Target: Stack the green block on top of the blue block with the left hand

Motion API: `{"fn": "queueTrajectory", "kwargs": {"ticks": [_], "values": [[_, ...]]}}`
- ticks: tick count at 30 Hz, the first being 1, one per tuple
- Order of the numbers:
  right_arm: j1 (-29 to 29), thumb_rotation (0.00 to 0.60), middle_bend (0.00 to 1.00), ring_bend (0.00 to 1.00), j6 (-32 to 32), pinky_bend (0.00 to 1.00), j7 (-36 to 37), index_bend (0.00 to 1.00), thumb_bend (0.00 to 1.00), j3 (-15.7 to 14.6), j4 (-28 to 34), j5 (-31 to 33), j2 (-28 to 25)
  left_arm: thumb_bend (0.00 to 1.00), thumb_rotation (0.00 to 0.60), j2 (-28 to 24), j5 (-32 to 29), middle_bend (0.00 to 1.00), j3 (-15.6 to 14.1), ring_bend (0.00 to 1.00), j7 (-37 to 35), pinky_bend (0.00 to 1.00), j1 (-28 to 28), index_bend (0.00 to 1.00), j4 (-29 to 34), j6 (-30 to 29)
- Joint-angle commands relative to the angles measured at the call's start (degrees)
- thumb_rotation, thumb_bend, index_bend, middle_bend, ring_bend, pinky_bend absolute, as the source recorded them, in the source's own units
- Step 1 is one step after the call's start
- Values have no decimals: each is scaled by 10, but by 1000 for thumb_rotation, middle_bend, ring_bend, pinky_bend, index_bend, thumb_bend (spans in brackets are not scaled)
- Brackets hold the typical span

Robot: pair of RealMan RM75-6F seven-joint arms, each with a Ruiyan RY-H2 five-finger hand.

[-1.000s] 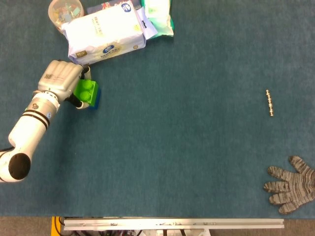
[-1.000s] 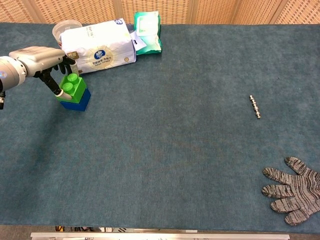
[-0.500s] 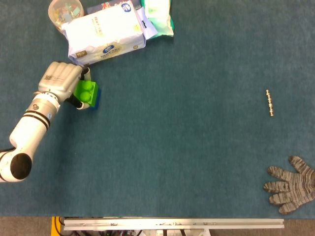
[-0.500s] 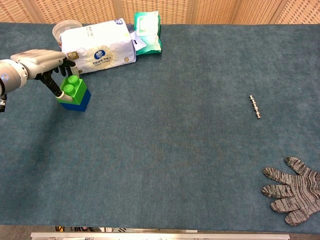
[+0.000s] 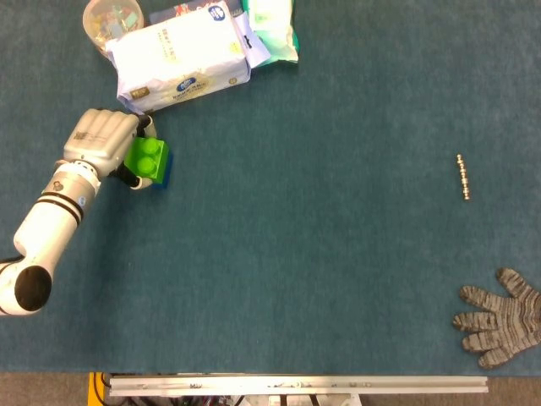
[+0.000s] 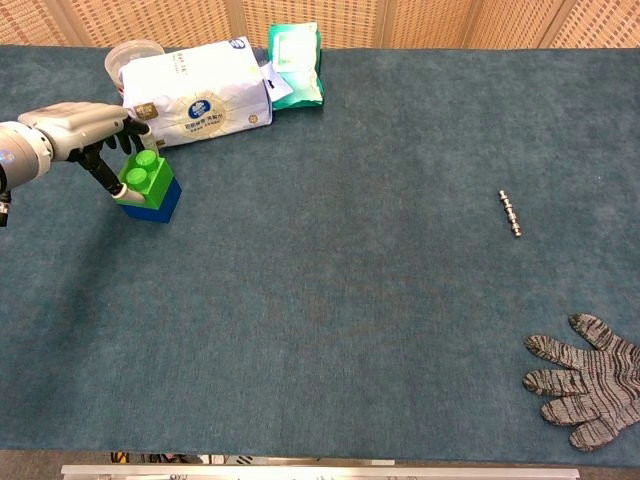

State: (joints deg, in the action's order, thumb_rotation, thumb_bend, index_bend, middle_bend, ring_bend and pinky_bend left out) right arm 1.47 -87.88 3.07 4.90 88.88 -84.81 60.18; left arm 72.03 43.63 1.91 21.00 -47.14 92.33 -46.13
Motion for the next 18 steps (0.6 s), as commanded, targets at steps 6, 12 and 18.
{"fn": "queueTrajectory", "kwargs": {"ticks": [6,12,18], "values": [[1,600,354,231,1,277,2,322,233,1,-1,1,0,126,600,-23,32,254,14,274,-46,256,25,118,23,-24],[5,600,354,231,5,277,4,322,233,3,0,0,-2,126,600,-51,76,254,22,272,-102,256,72,123,54,-78],[10,600,354,231,15,277,4,322,233,6,4,5,-6,126,600,-69,151,270,12,272,-143,256,150,169,84,-193]]}}
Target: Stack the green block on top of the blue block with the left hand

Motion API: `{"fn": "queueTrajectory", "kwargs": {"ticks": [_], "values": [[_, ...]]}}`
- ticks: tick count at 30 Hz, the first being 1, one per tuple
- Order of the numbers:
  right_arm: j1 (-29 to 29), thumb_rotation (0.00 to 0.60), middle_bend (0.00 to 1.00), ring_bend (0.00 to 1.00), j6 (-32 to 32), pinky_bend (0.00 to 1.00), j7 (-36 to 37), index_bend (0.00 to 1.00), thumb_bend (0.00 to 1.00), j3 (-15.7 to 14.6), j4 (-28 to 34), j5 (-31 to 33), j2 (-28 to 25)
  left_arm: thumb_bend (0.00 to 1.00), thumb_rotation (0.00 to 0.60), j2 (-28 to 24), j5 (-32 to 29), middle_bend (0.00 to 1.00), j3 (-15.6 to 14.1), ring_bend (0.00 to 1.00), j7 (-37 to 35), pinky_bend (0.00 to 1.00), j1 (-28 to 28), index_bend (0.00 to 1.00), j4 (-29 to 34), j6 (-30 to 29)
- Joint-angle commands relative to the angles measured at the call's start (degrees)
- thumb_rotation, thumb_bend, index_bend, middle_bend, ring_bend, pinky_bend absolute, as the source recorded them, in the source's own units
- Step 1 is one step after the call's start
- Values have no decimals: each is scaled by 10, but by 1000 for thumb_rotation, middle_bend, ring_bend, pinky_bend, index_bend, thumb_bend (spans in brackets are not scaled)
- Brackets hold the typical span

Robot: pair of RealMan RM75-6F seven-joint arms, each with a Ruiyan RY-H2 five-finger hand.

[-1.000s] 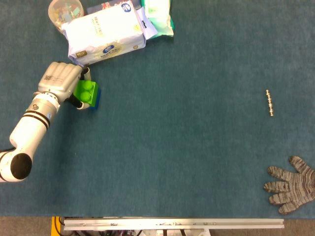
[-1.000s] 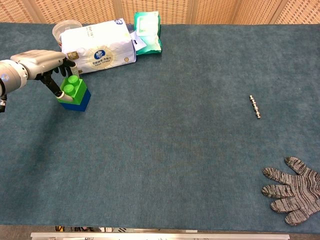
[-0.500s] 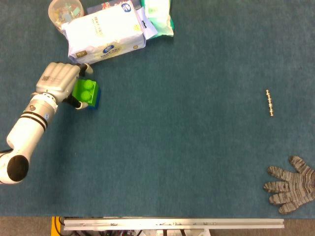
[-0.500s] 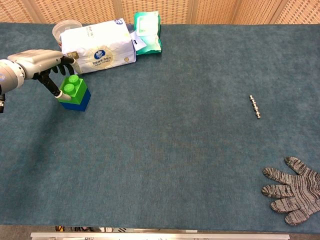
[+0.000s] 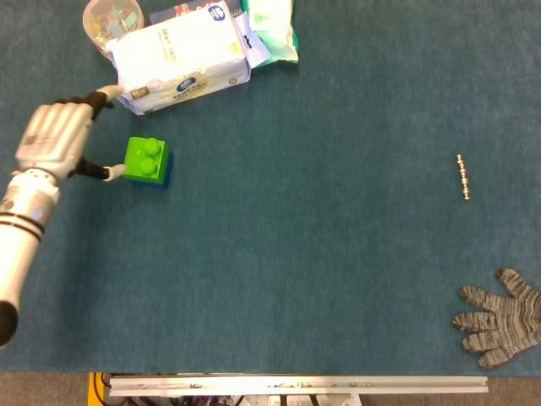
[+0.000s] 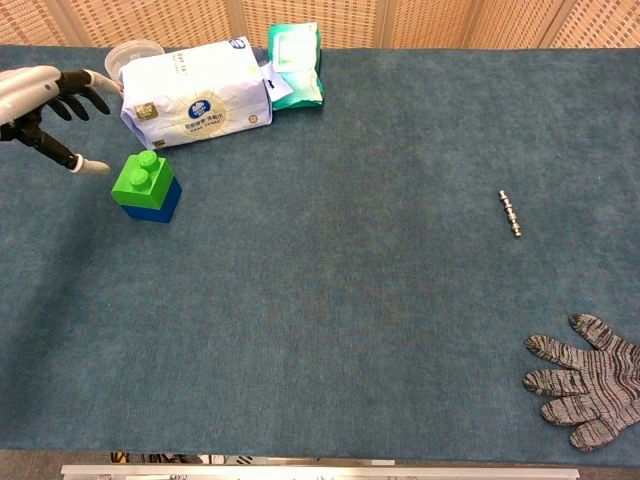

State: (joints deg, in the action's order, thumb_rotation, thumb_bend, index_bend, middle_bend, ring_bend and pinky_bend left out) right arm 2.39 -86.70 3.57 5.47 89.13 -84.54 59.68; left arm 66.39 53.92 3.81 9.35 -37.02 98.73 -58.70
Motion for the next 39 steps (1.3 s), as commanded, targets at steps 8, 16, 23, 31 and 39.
{"fn": "queueTrajectory", "kwargs": {"ticks": [8,16,23,31,39], "values": [[5,600,354,231,21,277,-11,322,233,-2,11,15,2,125,600,-6,153,283,-49,273,-47,256,156,226,14,-210],[3,600,356,232,17,277,-5,322,233,-8,18,6,7,125,600,31,255,286,-85,273,-28,256,242,240,-13,-329],[7,600,356,234,20,277,5,326,233,-12,13,-8,7,126,600,34,271,286,-92,273,-9,256,280,244,-6,-348],[20,600,363,242,29,276,21,334,233,-21,17,-40,5,125,600,32,290,287,-85,273,-13,256,297,246,1,-355],[29,600,365,246,34,277,27,337,233,-32,21,-64,5,125,600,31,304,287,-76,273,-12,256,307,249,4,-346]]}}
